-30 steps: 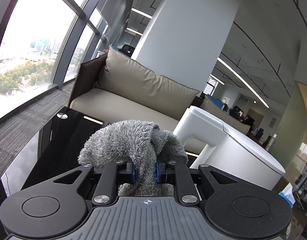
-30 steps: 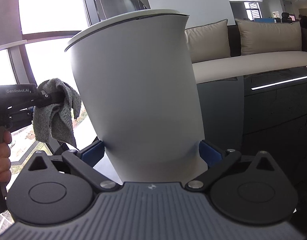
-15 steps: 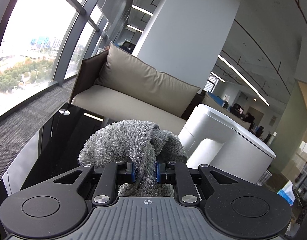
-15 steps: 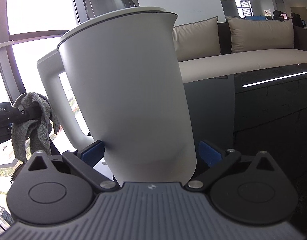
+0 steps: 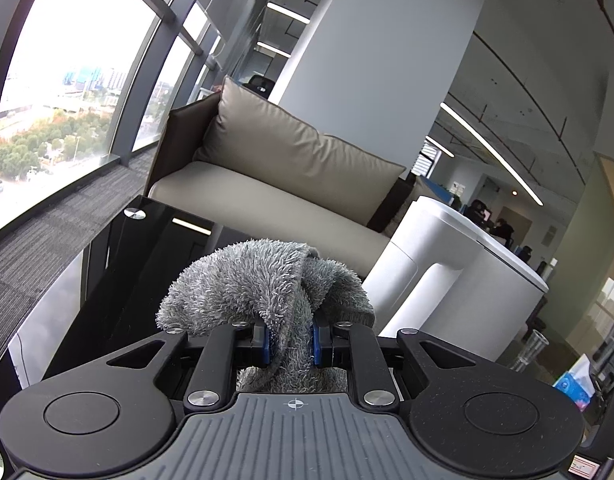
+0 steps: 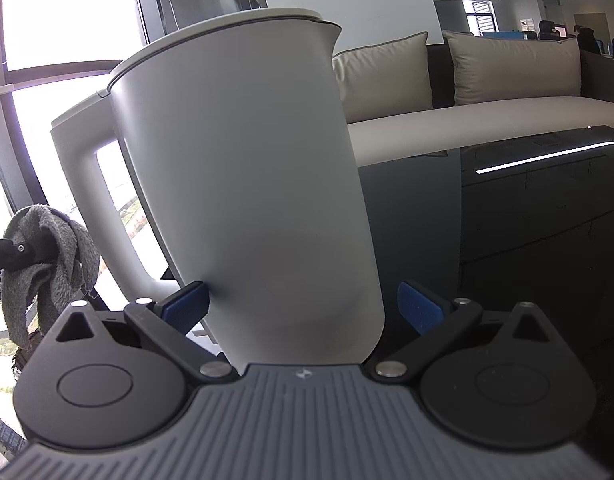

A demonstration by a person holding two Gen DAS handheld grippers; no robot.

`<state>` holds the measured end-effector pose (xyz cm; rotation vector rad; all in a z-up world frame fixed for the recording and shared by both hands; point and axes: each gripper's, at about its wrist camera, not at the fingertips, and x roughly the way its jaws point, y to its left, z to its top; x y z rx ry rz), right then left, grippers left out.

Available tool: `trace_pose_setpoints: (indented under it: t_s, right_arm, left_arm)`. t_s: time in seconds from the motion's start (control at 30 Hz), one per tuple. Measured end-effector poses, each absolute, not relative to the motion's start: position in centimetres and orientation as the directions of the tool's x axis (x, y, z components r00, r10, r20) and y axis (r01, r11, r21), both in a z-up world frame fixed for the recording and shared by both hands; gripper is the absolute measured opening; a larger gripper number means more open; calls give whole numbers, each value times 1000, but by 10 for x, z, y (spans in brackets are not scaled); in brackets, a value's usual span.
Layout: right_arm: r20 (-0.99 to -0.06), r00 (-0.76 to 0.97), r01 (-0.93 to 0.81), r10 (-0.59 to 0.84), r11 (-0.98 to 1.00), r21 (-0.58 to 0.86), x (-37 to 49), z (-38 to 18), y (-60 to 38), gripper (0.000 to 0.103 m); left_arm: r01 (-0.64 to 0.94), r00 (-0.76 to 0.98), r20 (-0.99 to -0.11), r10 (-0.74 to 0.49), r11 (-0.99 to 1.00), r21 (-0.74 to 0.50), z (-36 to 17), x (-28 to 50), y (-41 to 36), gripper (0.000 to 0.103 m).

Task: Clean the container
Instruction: 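Move the right gripper to the white kettle handle and close on it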

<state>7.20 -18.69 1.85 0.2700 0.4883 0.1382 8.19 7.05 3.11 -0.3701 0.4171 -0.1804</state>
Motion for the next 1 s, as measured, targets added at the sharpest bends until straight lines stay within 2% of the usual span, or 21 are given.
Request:
trace_pose_setpoints:
  t_s: [0.17,0.53,0.7,0.77,1.0]
  right_arm:
    - [-443,884,-31,149,964,262,68,22,-184,102]
    - [-349,920,-116,176,975,188,34,49,-140,101]
    - [-342,916,-161,209,973,163,29,55,-115,89]
    - [-348,911,-174,221,971,161,29,55,-105,79]
    - [-354,905,-207,236,971,119,50,50,-81,72]
  left_arm:
    - [76,900,-372,-227,923,-378,31,85,75,16]
    - [34,900,-400,-175,941,-336,27,80,82,16]
    - [10,897,-409,-166,934,-358,23,78,94,16]
    - [3,898,-408,-165,930,-368,22,77,98,16]
    - [-8,899,-406,-161,923,-384,21,73,106,16]
